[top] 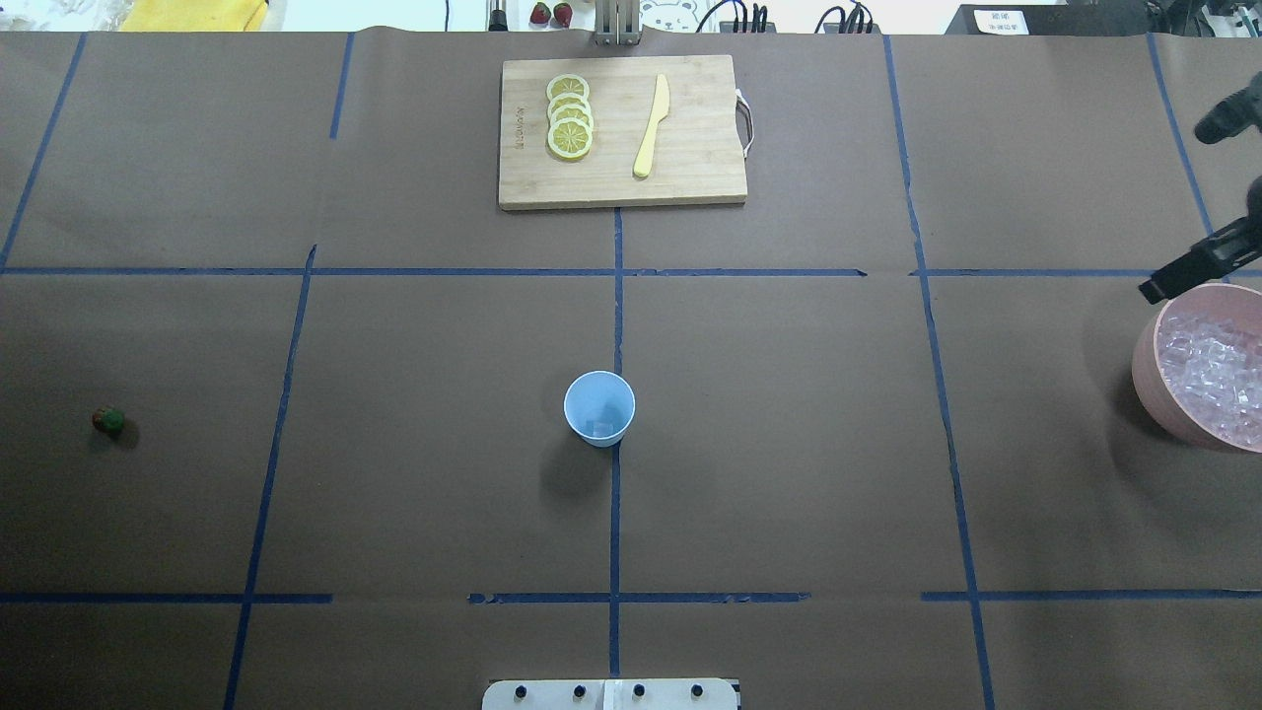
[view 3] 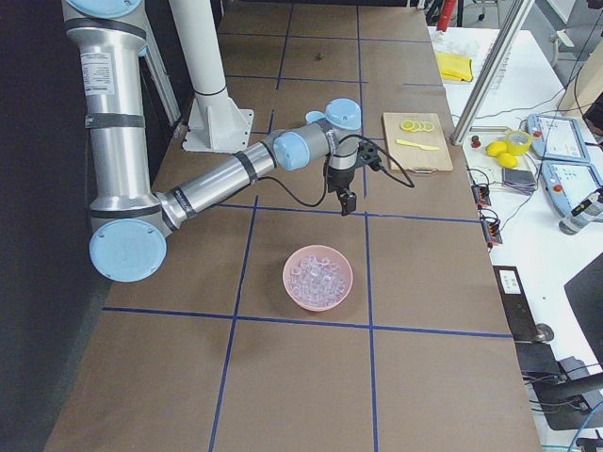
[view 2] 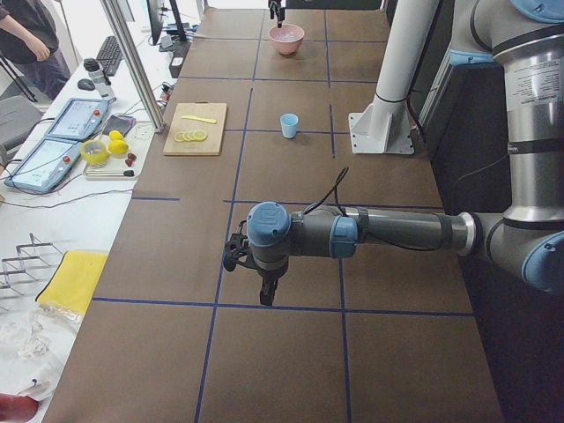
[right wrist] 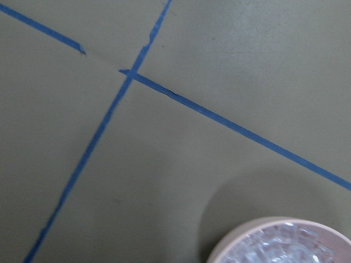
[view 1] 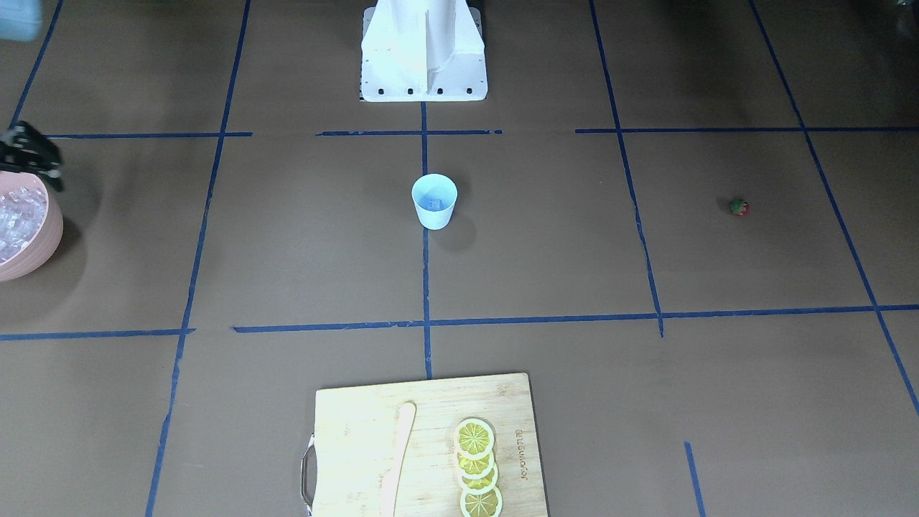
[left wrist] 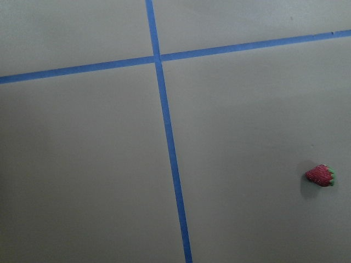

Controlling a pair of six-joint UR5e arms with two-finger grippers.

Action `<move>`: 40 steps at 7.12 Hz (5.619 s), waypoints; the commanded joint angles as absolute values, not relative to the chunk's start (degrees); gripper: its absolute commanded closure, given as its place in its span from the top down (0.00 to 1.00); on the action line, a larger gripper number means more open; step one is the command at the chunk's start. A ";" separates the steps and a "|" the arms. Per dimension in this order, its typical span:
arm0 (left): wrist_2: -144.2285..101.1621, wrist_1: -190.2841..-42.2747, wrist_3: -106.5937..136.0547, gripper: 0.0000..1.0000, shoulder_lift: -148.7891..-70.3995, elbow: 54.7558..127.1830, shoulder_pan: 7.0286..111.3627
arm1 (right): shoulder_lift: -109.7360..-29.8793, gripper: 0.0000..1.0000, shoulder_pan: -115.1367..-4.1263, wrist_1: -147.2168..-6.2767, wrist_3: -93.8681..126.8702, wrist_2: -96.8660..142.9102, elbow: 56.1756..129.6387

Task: Put ice and strawberries in cup
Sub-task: 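Move the right gripper back to the pink bowl, then lower the right gripper into the bowl and grasp another ice cube, then carry the held ice cube over the pale blue cup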

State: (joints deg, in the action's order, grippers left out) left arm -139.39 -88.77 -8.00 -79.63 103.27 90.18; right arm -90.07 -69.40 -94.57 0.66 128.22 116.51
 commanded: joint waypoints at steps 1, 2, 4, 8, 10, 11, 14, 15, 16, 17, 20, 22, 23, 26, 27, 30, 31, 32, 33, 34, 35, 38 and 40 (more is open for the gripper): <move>-139.39 -88.77 -8.00 1.00 -79.63 103.27 90.18 | -94.82 1.00 -73.21 -94.48 -10.97 128.58 116.19; -139.39 -88.77 -8.00 1.00 -79.63 103.27 90.18 | -94.83 1.00 -73.13 -94.40 -10.64 128.41 115.06; -139.39 -88.77 -8.00 1.00 -79.28 103.27 90.09 | -95.27 0.99 -72.95 -88.80 -10.11 128.41 111.29; -139.39 -88.77 -8.00 1.00 -79.28 103.27 90.09 | -96.42 0.99 -69.35 -85.36 -5.91 128.23 110.05; -139.39 -88.77 -8.00 1.00 -79.28 103.36 90.09 | -97.29 0.99 -69.35 -78.69 -4.93 128.23 106.37; -139.39 -88.86 -8.00 1.00 -79.28 103.36 90.09 | -97.29 0.99 -69.35 -77.53 -3.53 128.32 105.65; -139.48 -88.86 -8.00 1.00 -79.28 103.36 90.09 | -98.44 0.99 -67.51 -76.73 -3.43 127.79 104.51; -139.48 -88.86 -8.09 1.00 -79.28 103.36 90.09 | -98.44 0.98 -67.15 -76.03 -3.43 127.79 103.63; -139.48 -88.86 -8.09 1.00 -79.28 103.36 90.09 | -98.52 0.99 -66.97 -72.37 -2.47 127.88 101.80; -139.48 -88.86 -8.09 1.00 -79.28 103.45 90.09 | -98.53 0.99 -66.02 -67.46 1.11 127.88 99.95; -139.48 -88.86 -8.09 1.00 -79.28 103.36 90.09 | -98.70 0.96 -64.60 -64.95 2.72 127.79 98.79; -139.40 -88.86 -8.00 1.00 -79.19 103.36 90.09 | -99.93 0.93 -64.60 -64.86 2.46 127.79 98.96; -139.48 -88.86 -8.09 1.00 -79.19 103.36 90.17 | -100.28 0.93 -64.60 -64.86 2.37 127.88 99.23; -139.48 -88.86 -8.09 1.00 -79.19 103.45 90.17 | -100.99 0.73 -64.69 -64.86 2.20 127.79 99.58; -139.48 -88.86 -8.00 1.00 -79.19 103.36 90.09 | -100.99 0.28 -64.69 -64.86 2.20 127.79 99.58; -139.48 -88.86 -8.09 1.00 -79.19 103.45 90.09 | -101.07 0.11 -64.77 -64.95 2.28 128.23 100.19; -139.48 -88.86 -8.09 1.00 -79.19 103.45 90.09 | -101.25 0.11 -65.04 -65.13 2.37 128.67 101.41; -139.48 -88.86 -8.09 1.00 -79.19 103.45 90.09 | -101.60 0.11 -66.43 -65.74 2.63 128.93 103.08; -139.48 -88.86 -8.00 1.00 -79.19 103.45 90.17 | -101.25 0.08 -68.71 -67.31 2.98 130.24 104.23; -139.48 -88.86 -8.00 1.00 -79.19 103.45 90.18 | -100.73 0.07 -69.43 -72.20 4.29 130.51 107.46; -139.48 -88.86 -8.00 1.00 -79.19 103.45 90.18 | -99.07 0.07 -69.43 -74.59 12.31 130.52 110.19; -139.48 -88.86 -8.00 1.00 -79.19 103.45 90.09 | -89.51 0.09 -64.37 -74.62 37.81 129.91 110.48; -139.48 -88.86 -8.09 1.00 -79.28 103.45 90.09 | -80.30 0.09 -57.69 -78.97 48.11 126.49 110.56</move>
State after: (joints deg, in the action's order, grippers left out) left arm -139.48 -88.86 -8.05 -79.24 103.44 90.10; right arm -86.20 -61.80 -75.86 41.38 128.44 110.45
